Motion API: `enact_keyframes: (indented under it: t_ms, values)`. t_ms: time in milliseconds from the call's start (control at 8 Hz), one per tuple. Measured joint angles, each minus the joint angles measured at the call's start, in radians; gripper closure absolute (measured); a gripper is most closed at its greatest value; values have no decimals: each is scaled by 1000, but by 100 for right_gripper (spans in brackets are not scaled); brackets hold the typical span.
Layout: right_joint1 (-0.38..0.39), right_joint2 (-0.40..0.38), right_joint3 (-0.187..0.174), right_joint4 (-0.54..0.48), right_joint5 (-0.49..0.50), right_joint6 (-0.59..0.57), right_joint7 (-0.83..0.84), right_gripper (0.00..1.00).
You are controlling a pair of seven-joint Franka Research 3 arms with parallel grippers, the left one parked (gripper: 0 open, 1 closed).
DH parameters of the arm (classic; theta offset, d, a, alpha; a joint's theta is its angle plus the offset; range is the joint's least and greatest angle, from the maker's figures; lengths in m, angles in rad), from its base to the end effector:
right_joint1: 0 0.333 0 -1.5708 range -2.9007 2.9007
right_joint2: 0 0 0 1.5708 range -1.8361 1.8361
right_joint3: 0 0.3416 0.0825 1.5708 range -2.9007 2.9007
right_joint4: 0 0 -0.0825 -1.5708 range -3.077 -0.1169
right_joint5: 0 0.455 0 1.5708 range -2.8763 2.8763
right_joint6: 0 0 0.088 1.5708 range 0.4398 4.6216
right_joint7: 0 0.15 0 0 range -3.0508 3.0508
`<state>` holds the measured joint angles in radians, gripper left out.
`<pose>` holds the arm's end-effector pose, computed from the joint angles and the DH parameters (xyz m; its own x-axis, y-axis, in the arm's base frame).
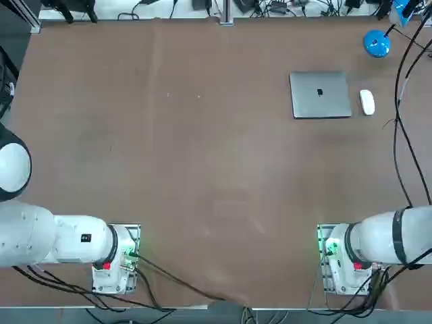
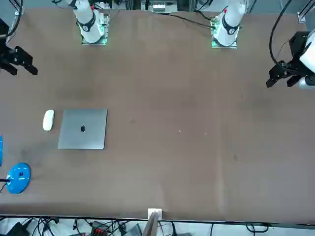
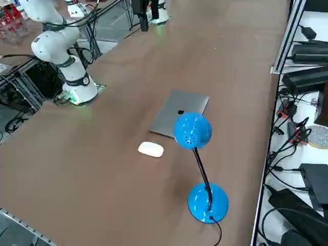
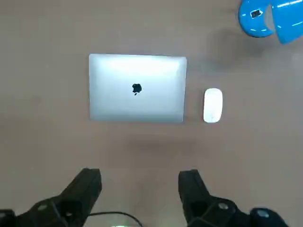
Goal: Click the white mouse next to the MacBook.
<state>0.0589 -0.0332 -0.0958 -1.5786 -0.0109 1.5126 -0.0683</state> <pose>0.6064 -0.0249 0.6183 0.9990 0.0309 -0.0334 0.0311 -0.9995 0.0054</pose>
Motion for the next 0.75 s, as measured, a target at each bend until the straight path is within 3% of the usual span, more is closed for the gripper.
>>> enact_keyframes:
  t_ms: [750]
  values:
    - [-36, 29, -7, -2, -7, -1, 0, 0]
